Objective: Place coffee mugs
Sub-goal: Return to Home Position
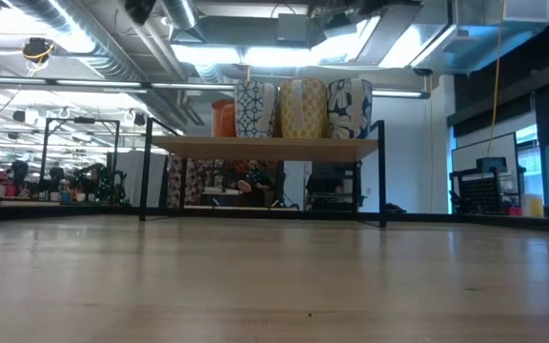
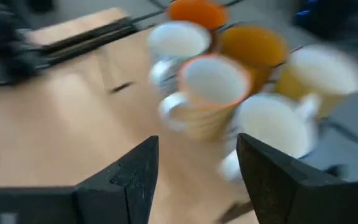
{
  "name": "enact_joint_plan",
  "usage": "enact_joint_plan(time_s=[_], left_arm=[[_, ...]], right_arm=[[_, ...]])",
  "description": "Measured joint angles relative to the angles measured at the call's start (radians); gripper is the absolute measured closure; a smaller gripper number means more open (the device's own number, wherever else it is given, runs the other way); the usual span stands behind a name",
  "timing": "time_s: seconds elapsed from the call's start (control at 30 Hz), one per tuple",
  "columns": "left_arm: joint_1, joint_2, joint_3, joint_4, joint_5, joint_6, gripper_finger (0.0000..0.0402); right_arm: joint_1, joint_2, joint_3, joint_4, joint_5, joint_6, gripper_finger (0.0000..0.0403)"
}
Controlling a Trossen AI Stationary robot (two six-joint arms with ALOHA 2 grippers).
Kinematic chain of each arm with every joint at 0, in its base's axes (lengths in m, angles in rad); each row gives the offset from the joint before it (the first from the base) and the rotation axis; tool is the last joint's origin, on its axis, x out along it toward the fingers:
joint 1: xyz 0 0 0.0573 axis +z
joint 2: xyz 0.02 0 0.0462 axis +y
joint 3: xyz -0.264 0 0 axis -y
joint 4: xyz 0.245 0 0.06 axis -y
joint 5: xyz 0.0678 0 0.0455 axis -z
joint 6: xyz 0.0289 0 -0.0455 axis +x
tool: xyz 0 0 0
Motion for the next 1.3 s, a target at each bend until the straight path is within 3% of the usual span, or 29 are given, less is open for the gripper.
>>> enact_joint_plan(time_s=[0.13,0.33,0.57,0.67,0.73,0.93,1.1,1.2,1.3], left_arm=[[0.0,-0.09,-0.1,0.012,-0.002,-0.03,0.0401],[0.0,-0.21,-0.218,0.009,-0.048,-0.093,0.0401],[0.0,-0.292,-0.272,-0.018,-0.17,-0.109,0.0401],[0.0,-0.299,-0.277,-0.019,-0.213,-0.133,0.0401],[0.0,-0.299,-0.293,-0.009,-0.215,-0.129,0.0401],[0.0,-0.301,-0.384,0.056,-0.058,-0.085,0.0401],[0.0,-0.333,-0.495,0.257,0.15,-0.108,0.0401],[0.0,-0.361,-0.547,0.324,0.181,-0.134,0.0401],[0.0,-0.402,-0.592,0.332,0.181,-0.142,0.0401]], right_arm=[[0.027,-0.145,-0.251,0.222,-0.108,0.013,0.0198],[0.061,-0.414,-0.601,0.366,-0.111,0.186,0.0198],[0.059,-0.681,-0.877,0.287,0.014,0.179,0.0198],[0.06,-0.753,-0.949,0.315,0.016,0.233,0.0198],[0.075,-0.794,-1.003,0.341,-0.05,0.205,0.0198],[0.091,-0.995,-1.23,0.639,-0.262,-0.001,0.0198],[0.092,-1.245,-1.386,0.794,-0.423,-0.056,0.0198],[0.092,-1.378,-1.441,0.794,-0.464,-0.057,0.0198],[0.092,-1.378,-1.463,0.817,-0.467,-0.076,0.0198]])
